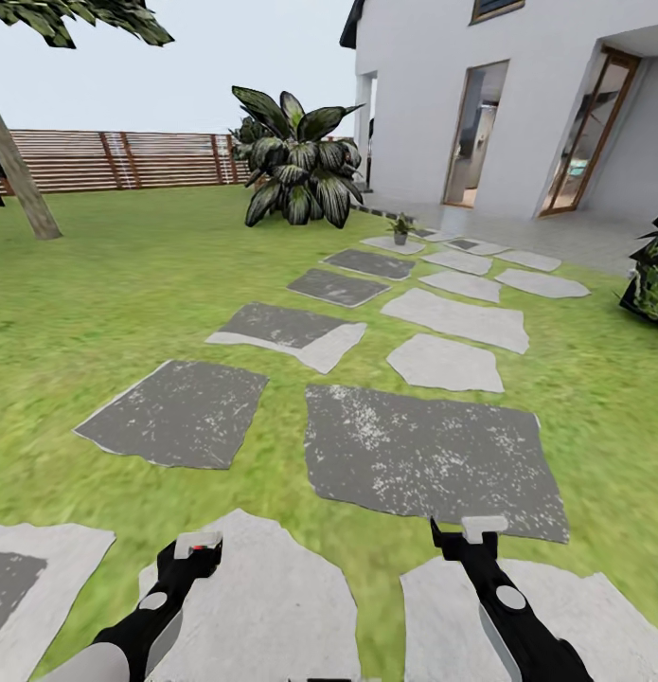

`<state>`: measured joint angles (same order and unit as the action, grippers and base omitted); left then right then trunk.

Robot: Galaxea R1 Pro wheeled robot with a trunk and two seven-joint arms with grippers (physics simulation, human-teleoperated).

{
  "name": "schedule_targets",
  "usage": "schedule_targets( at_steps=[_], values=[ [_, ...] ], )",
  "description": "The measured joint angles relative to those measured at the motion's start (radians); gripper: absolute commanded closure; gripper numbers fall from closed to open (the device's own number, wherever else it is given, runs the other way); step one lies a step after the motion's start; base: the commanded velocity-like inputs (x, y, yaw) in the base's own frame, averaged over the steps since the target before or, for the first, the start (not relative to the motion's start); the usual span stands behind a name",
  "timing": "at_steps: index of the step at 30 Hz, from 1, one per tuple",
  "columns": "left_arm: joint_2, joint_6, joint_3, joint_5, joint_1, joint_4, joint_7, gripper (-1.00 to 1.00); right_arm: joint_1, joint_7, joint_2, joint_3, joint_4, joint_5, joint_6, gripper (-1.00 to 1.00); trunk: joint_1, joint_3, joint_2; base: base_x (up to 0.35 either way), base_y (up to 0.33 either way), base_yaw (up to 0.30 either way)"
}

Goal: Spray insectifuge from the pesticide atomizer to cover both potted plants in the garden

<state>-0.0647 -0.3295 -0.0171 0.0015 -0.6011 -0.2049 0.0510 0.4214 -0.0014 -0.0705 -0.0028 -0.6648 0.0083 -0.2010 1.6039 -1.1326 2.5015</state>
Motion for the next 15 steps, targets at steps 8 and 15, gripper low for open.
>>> schedule_targets(
  at_steps=[8, 15],
  values=[
    [0.0, 0.0, 0.0, 0.0, 0.0, 0.001, 0.0, -1.0, 0.0, 0.0, 0.0, 0.0, 0.0, 0.0, 0.0, -1.0, 0.004, -0.044, 0.002, 0.0, 0.0, 0.0],
    [0.0, 0.0, 0.0, 0.0, 0.0, 0.001, 0.0, -1.0, 0.0, 0.0, 0.0, 0.001, 0.0, 0.0, 0.0, -1.0, 0.007, -0.082, 0.004, 0.0, 0.0, 0.0]
  ],
)
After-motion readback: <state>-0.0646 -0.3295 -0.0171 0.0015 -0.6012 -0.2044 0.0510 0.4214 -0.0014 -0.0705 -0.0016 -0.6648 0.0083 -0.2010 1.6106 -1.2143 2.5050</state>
